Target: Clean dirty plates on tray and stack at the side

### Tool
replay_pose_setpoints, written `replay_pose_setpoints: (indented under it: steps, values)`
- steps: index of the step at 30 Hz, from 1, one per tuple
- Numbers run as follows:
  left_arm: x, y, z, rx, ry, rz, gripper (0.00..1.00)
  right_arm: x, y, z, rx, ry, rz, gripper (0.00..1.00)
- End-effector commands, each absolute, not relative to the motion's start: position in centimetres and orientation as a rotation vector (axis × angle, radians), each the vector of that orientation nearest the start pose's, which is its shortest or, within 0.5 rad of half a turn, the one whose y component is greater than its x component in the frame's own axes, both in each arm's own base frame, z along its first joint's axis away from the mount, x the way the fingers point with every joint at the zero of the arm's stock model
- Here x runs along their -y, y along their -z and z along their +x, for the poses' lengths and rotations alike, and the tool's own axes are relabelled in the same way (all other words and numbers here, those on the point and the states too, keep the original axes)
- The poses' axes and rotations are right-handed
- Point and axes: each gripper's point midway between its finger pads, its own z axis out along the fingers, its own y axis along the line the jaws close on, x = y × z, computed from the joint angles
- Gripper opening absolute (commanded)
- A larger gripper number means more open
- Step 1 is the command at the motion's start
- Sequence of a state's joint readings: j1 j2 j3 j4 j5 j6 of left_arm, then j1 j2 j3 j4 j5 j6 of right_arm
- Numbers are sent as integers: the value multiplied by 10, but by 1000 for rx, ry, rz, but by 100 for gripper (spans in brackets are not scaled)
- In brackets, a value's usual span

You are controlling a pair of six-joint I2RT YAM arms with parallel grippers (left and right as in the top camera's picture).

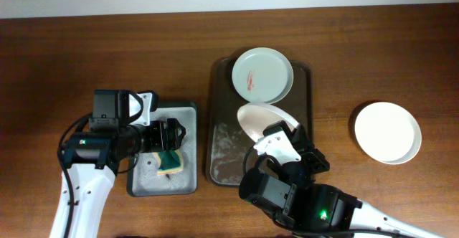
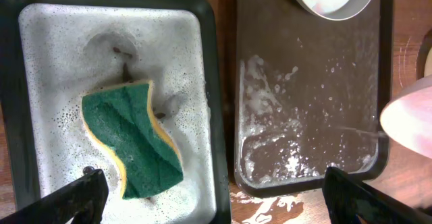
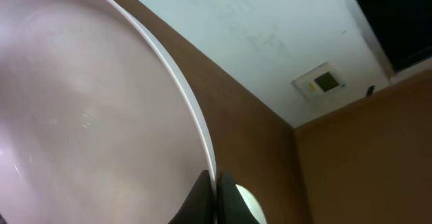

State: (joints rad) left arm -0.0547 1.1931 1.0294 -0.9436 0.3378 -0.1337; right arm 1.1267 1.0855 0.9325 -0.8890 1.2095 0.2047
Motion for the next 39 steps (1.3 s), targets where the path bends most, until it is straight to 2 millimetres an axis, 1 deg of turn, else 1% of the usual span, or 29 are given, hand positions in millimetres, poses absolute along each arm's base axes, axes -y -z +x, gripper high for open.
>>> replay_pose_setpoints:
  steps: [1,17,20,22,23,24,25,26,27,28,29,30,31,32,33,34,36,39]
  values:
    - [73,-176,278,-2640,521,32,100,-122,-260,238,-1830,785,-540,4]
    - [73,-176,278,-2641,521,32,100,-123,-260,238,-1830,784,-540,4]
    - [73,-176,278,-2640,521,32,99,-126,-256,238,-1848,755,-550,4]
    - [73,-176,278,-2641,521,32,99,-116,-262,238,-1822,824,-533,4]
    - [73,-176,278,-2641,521,32,100,-116,-263,240,-1826,794,-487,4]
    - [73,-176,278,-2641,521,32,100,-128,-256,241,-1866,693,-482,4]
    - [73,-176,278,-2641,521,32,99,-130,-253,241,-1877,690,-520,4]
    - [73,-176,278,-2641,521,32,100,-125,-254,240,-1867,736,-529,4]
    - [73,-176,278,-2641,521,32,100,-114,-258,241,-1852,779,-478,4]
    - [73,-176,278,-2640,521,32,100,-119,-256,242,-1874,695,-412,4]
    - [73,-176,278,-2641,521,32,100,-126,-250,242,-1898,666,-461,4]
    - [73,-176,278,-2641,521,32,100,-123,-252,242,-1882,732,-516,4]
    - [73,-176,278,-2641,521,32,100,-111,-261,243,-1840,813,-475,4]
    - [73,-176,278,-2641,521,32,100,-116,-260,244,-1850,769,-463,4]
    - [73,-176,278,-2641,521,32,100,-121,-257,244,-1864,755,-505,4]
    - [73,-176,278,-2641,521,32,100,-117,-258,244,-1855,792,-519,4]
    - [73,-176,278,-2641,521,32,99,-112,-262,246,-1840,821,-488,4]
    - [73,-176,278,-2641,521,32,100,-114,-262,247,-1845,798,-480,4]
